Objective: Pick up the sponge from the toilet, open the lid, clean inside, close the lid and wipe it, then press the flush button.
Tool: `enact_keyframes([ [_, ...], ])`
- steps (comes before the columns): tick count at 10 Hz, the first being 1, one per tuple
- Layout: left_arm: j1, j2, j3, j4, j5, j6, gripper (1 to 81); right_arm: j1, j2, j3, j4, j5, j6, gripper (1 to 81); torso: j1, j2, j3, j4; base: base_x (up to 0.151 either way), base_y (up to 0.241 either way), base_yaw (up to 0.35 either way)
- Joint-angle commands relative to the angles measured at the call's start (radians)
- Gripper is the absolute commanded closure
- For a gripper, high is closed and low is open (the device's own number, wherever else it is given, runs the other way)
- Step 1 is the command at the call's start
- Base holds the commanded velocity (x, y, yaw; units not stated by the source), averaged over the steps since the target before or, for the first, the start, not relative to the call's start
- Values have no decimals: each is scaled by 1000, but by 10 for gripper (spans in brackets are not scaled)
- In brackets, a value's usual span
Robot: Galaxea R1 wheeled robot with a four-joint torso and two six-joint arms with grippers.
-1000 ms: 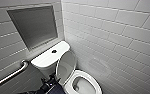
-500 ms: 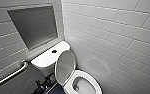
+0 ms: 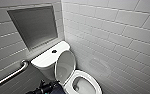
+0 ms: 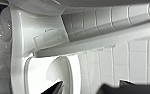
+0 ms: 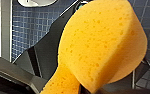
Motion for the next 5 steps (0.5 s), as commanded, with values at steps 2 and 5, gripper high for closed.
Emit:
enact_keyframes([
  [2,-62,-111,139,566,346,-1,10,5,-24,-10,-11,-55,1,811,0,0,0,0,0,0,0],
  [5,96,-143,242,836,470,5,10,6,-22,-10,-14,-53,1,811,0,0,0,0,0,0,0],
])
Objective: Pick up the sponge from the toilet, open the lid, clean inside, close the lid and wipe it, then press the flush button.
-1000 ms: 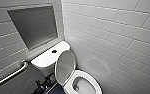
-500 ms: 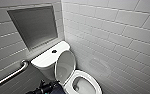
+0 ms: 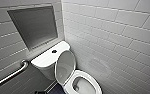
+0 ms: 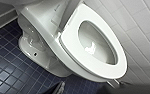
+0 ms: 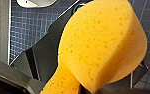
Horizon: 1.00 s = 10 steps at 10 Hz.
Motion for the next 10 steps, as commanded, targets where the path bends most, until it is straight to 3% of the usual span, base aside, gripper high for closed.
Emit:
enact_keyframes([
  [1,94,-71,110,247,108,6,10,4,-28,11,-13,-49,1,811,0,0,0,0,0,0,0],
  [4,234,-10,9,259,113,4,10,9,-28,17,-13,-49,-1,811,0,0,0,0,0,0,0],
  [7,274,-16,6,209,116,0,10,12,-20,11,-13,-49,-1,811,0,0,1,0,0,0,0],
  [8,274,-17,34,163,166,3,10,13,-17,11,-13,-49,-1,811,0,0,1,0,0,0,0],
  [9,274,-14,115,152,315,8,10,13,-17,13,-13,-49,-1,811,0,0,1,0,0,0,0],
  [10,274,-5,199,143,452,78,10,15,-15,11,-13,-49,-1,811,0,0,1,0,0,0,0],
])
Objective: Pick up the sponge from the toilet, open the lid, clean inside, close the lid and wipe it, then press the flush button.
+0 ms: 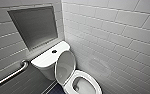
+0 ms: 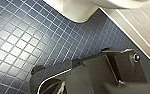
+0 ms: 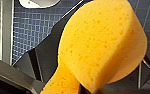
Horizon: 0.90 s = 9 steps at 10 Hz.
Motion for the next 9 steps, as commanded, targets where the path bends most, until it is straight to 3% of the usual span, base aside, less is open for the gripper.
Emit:
enact_keyframes([
  [1,-71,-4,249,-115,383,218,10,7,-29,13,-13,-51,-1,811,0,0,0,0,0,0,0],
  [2,-98,34,251,-205,468,326,10,7,-31,13,-11,-52,1,811,0,0,0,0,0,0,0],
  [3,-121,70,222,-267,516,360,10,7,-29,9,-10,-52,1,811,0,0,0,0,0,0,0],
  [5,-120,137,121,-284,527,362,10,-6,-16,-35,4,-90,5,811,0,0,0,0,0,0,0],
  [7,-115,205,1,-299,525,362,10,2,7,-104,32,-198,37,811,0,0,0,0,0,0,0],
  [9,-118,243,-74,-312,528,372,10,4,20,-129,29,-210,37,811,0,0,0,0,0,0,0],
])
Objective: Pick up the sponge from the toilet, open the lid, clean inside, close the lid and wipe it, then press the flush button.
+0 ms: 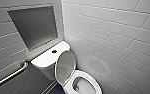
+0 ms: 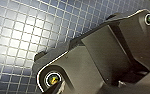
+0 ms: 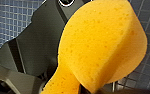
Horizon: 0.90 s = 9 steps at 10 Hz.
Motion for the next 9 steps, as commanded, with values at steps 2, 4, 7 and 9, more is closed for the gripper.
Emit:
enact_keyframes([
  [2,-77,79,-197,-142,-15,8,10,8,-29,8,-16,-85,6,811,0,0,0,0,0,0,0],
  [4,-80,61,-236,-229,-84,95,10,8,-32,20,-41,-82,6,811,0,0,0,0,0,0,0],
  [7,-50,15,-381,-943,-403,873,10,11,-33,23,-42,-78,6,811,0,0,0,0,0,0,0],
  [9,-19,3,-412,-1332,-520,1290,10,12,-38,40,-47,-70,7,811,0,0,0,0,0,0,0],
])
